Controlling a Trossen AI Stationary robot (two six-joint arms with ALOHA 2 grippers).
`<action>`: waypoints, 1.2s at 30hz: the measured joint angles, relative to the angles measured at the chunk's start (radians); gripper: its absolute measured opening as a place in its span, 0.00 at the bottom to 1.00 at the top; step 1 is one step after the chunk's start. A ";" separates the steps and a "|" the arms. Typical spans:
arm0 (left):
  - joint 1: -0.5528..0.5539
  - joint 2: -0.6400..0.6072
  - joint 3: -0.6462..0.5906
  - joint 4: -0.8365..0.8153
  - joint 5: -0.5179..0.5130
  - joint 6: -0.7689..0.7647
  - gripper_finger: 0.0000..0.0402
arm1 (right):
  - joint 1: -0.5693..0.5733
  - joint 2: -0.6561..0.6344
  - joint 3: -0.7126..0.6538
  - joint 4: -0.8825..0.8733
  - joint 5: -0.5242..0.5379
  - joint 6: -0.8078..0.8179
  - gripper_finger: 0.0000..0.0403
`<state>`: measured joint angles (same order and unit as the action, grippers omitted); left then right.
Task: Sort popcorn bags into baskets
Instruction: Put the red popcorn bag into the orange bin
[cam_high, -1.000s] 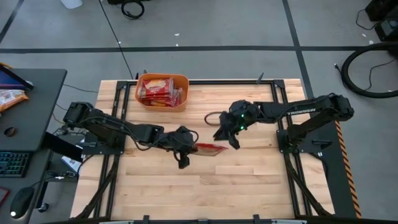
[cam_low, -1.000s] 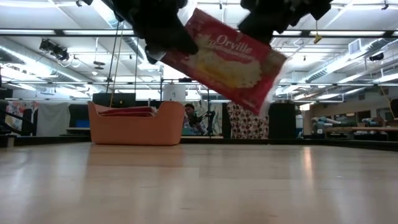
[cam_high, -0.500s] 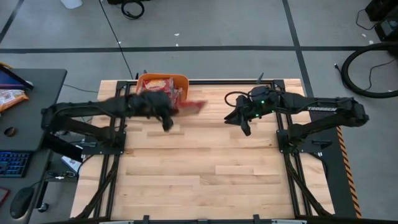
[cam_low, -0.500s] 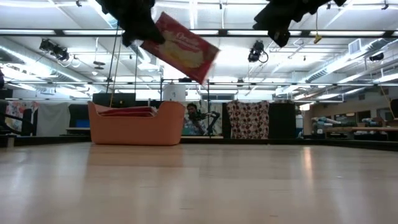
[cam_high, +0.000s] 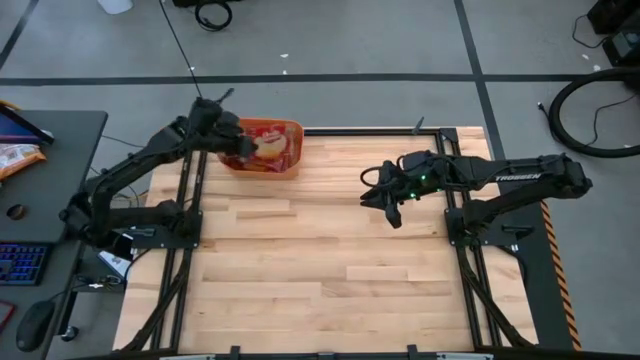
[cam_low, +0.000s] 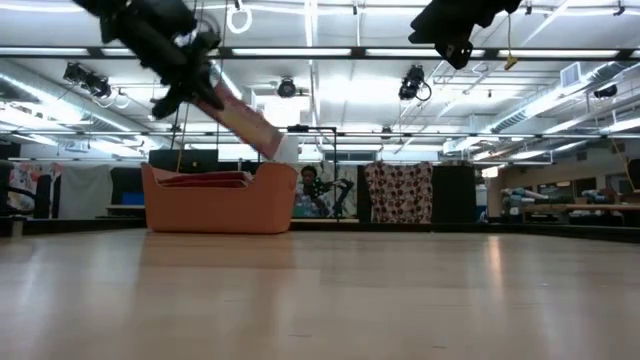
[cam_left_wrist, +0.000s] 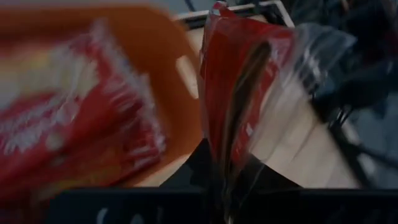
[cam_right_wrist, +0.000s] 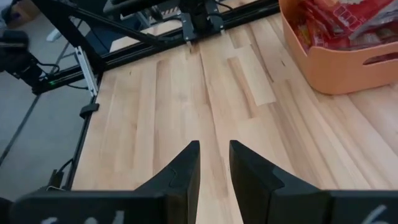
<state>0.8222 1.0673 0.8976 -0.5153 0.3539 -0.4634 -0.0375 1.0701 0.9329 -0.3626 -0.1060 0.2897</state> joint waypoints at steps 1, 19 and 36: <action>0.042 0.001 -0.022 0.009 0.032 -0.034 0.06 | 0.006 0.002 0.000 -0.003 0.007 0.003 0.23; 0.373 0.080 -0.121 -0.010 0.140 -0.167 0.14 | 0.038 0.006 0.000 0.041 0.188 0.027 0.22; 0.364 0.091 -0.053 -0.014 -0.060 0.055 0.41 | 0.038 0.006 0.000 0.063 0.194 0.070 0.22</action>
<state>1.1858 1.1584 0.8449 -0.5292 0.2937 -0.4085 0.0006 1.0760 0.9333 -0.3000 0.0879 0.3593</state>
